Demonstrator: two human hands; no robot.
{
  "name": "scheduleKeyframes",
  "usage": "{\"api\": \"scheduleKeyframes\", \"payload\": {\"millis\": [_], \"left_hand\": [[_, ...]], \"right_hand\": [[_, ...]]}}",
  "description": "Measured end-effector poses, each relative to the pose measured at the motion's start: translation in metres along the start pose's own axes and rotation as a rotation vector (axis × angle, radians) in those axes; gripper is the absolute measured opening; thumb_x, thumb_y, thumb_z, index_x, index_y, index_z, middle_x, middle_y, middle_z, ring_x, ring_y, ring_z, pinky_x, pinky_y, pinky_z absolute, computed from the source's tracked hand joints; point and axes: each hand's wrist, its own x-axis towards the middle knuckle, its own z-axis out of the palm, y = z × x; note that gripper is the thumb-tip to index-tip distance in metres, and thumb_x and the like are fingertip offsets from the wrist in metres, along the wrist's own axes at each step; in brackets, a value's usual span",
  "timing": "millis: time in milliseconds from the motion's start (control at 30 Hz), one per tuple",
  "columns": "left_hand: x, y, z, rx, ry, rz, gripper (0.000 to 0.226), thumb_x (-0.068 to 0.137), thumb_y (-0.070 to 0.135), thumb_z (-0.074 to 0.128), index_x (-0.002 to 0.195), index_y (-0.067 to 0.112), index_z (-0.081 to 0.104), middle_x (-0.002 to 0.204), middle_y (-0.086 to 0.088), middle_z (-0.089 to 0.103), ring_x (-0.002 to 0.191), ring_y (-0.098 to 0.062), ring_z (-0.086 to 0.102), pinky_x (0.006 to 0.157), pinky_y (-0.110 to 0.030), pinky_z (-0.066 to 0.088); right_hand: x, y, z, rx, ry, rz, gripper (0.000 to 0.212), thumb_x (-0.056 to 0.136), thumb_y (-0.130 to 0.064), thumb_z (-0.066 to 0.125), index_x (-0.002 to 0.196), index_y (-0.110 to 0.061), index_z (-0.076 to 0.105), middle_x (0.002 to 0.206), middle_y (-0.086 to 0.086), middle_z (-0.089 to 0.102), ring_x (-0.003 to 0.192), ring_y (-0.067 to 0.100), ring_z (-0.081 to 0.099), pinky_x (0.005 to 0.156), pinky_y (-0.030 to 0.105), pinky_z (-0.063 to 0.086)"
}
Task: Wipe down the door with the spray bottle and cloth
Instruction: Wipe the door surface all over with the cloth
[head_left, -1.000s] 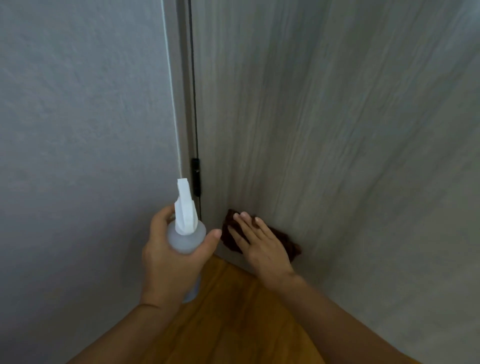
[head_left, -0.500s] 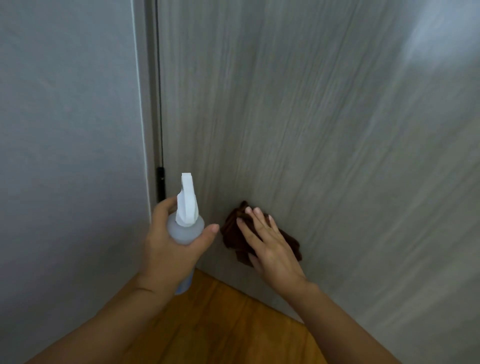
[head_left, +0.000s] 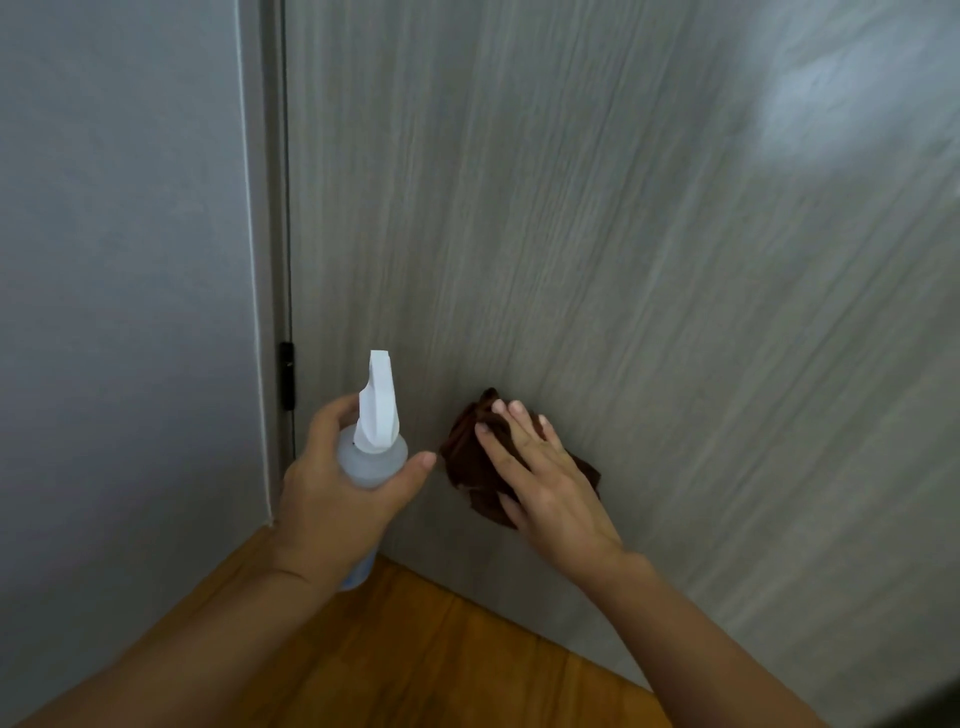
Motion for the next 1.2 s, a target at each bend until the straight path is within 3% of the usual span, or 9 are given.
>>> {"api": "scheduleKeyframes", "payload": {"millis": [267, 400, 500, 633, 700, 800, 933, 1067, 1200], "left_hand": [[-0.001, 0.011, 0.016, 0.003, -0.041, 0.044, 0.086, 0.063, 0.056, 0.094, 0.133, 0.043, 0.046, 0.115, 0.038, 0.057, 0.107, 0.02, 0.055, 0.085, -0.018, 0.051], [0.005, 0.031, 0.024, 0.002, -0.079, 0.08, 0.081, 0.063, 0.049, 0.085, 0.133, 0.037, 0.047, 0.115, 0.029, 0.055, 0.099, 0.025, 0.055, 0.074, -0.002, 0.049], [0.016, 0.045, 0.023, -0.01, -0.108, 0.105, 0.081, 0.062, 0.055, 0.086, 0.133, 0.036, 0.052, 0.113, 0.024, 0.06, 0.099, 0.015, 0.06, 0.075, -0.014, 0.052], [0.036, 0.065, 0.017, -0.018, -0.157, 0.148, 0.082, 0.059, 0.069, 0.087, 0.128, 0.04, 0.055, 0.108, 0.028, 0.063, 0.098, 0.006, 0.064, 0.076, -0.018, 0.052], [0.044, 0.078, 0.014, -0.003, -0.199, 0.183, 0.076, 0.06, 0.064, 0.093, 0.123, 0.046, 0.054, 0.106, 0.034, 0.062, 0.097, 0.007, 0.064, 0.075, -0.016, 0.051], [0.051, 0.09, 0.01, 0.025, -0.274, 0.223, 0.068, 0.061, 0.056, 0.091, 0.118, 0.049, 0.054, 0.106, 0.033, 0.064, 0.095, 0.006, 0.065, 0.074, -0.019, 0.051], [0.054, 0.096, 0.007, -0.008, -0.303, 0.221, 0.075, 0.051, 0.072, 0.085, 0.116, 0.048, 0.056, 0.108, 0.024, 0.067, 0.093, -0.001, 0.069, 0.066, -0.021, 0.058], [0.053, 0.095, 0.004, -0.058, -0.317, 0.199, 0.092, 0.044, 0.091, 0.078, 0.12, 0.043, 0.056, 0.106, 0.026, 0.066, 0.096, 0.0, 0.068, 0.073, -0.011, 0.056], [0.061, 0.092, 0.006, -0.065, -0.338, 0.208, 0.081, 0.057, 0.071, 0.089, 0.124, 0.041, 0.056, 0.109, 0.024, 0.066, 0.101, -0.003, 0.068, 0.075, -0.017, 0.06]], "right_hand": [[-0.011, 0.023, -0.035, -0.22, 0.044, -0.129, 0.091, 0.082, -0.002, 0.081, 0.159, -0.01, 0.032, 0.167, 0.017, 0.023, 0.157, 0.03, 0.016, 0.129, 0.044, 0.011], [-0.022, 0.028, -0.055, -0.204, 0.085, -0.088, 0.08, 0.086, -0.007, 0.079, 0.156, -0.013, 0.041, 0.166, 0.015, 0.03, 0.152, 0.034, 0.031, 0.119, 0.051, 0.037], [-0.032, 0.027, -0.065, 0.006, 0.174, 0.099, 0.071, 0.092, -0.012, 0.072, 0.156, -0.02, 0.042, 0.162, 0.008, 0.039, 0.14, 0.025, 0.051, 0.105, 0.035, 0.052], [-0.037, 0.022, -0.076, 0.44, 0.362, 0.483, 0.057, 0.095, -0.011, 0.07, 0.149, -0.022, 0.053, 0.134, -0.004, 0.059, 0.124, -0.005, 0.054, 0.103, 0.013, 0.044], [-0.037, 0.022, -0.082, 0.524, 0.418, 0.585, 0.052, 0.093, -0.009, 0.073, 0.142, -0.022, 0.06, 0.123, -0.008, 0.062, 0.117, -0.007, 0.057, 0.098, 0.008, 0.043], [-0.041, 0.02, -0.087, 0.529, 0.439, 0.61, 0.05, 0.091, -0.01, 0.076, 0.136, -0.025, 0.062, 0.119, -0.013, 0.062, 0.113, -0.005, 0.059, 0.094, 0.008, 0.044], [-0.049, 0.015, -0.082, 0.406, 0.398, 0.584, 0.047, 0.09, -0.024, 0.078, 0.134, -0.03, 0.063, 0.108, -0.012, 0.06, 0.099, -0.001, 0.061, 0.084, 0.009, 0.045], [-0.048, 0.007, -0.084, 0.326, 0.361, 0.552, 0.043, 0.09, -0.047, 0.069, 0.13, -0.031, 0.067, 0.107, -0.014, 0.058, 0.095, -0.001, 0.06, 0.083, 0.007, 0.045], [-0.032, 0.009, -0.09, 0.351, 0.336, 0.569, 0.042, 0.088, -0.052, 0.068, 0.127, -0.035, 0.067, 0.105, -0.016, 0.059, 0.094, -0.003, 0.061, 0.08, 0.011, 0.048]]}}
